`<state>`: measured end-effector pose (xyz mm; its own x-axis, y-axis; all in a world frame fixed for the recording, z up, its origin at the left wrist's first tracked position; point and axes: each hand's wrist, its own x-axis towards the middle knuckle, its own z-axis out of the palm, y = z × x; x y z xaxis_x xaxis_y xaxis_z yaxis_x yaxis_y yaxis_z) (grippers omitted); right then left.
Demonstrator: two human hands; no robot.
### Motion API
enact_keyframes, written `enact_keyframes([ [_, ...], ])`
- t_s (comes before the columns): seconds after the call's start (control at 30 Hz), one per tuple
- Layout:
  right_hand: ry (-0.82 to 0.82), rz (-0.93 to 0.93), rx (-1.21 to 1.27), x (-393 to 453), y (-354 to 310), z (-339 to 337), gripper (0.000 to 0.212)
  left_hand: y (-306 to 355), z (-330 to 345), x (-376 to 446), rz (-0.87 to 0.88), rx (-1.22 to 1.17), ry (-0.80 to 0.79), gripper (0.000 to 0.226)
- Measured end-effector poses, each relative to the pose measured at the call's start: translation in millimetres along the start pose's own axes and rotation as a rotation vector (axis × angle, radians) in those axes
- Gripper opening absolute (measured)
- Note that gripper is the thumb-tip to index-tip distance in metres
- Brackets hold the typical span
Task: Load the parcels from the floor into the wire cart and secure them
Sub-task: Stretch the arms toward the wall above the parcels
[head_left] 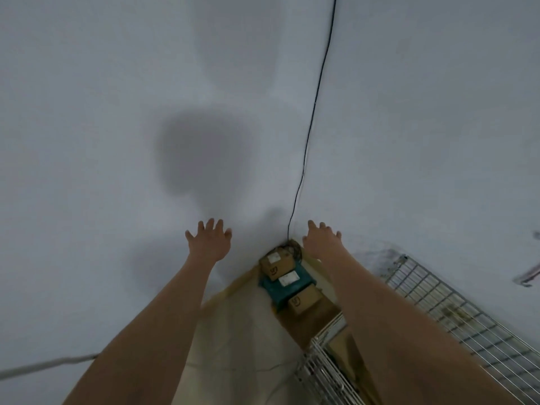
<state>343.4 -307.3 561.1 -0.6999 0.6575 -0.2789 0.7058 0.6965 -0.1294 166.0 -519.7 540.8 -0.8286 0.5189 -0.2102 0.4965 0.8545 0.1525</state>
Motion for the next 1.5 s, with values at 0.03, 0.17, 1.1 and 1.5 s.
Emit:
enact_keyframes([
  [0.03, -0.004, 0.007, -0.007, 4.5, -7.1, 2.8, 0.058, -5.8, 0.9, 6.5, -0.001, -0.006, -0.012, 0.057],
  [0.17, -0.01, 0.012, -0.024, 16.9, -28.5, 12.2, 0.055, -4.9, 10.0, 27.7, 0.04, -0.029, -0.077, 0.058],
  [1.1, -0.22, 0.172, 0.093, 299.2, 57.2, 71.9, 0.06, 130.7, 104.8, 293.4, 0.148, 0.07, -0.366, 0.059],
  [1.5, -0.376, 0.403, 0.214, 394.1, 76.8, 163.0, 0.062, 144.5, 214.4, 412.3, 0.175, 0.028, -0.616, 0.058],
])
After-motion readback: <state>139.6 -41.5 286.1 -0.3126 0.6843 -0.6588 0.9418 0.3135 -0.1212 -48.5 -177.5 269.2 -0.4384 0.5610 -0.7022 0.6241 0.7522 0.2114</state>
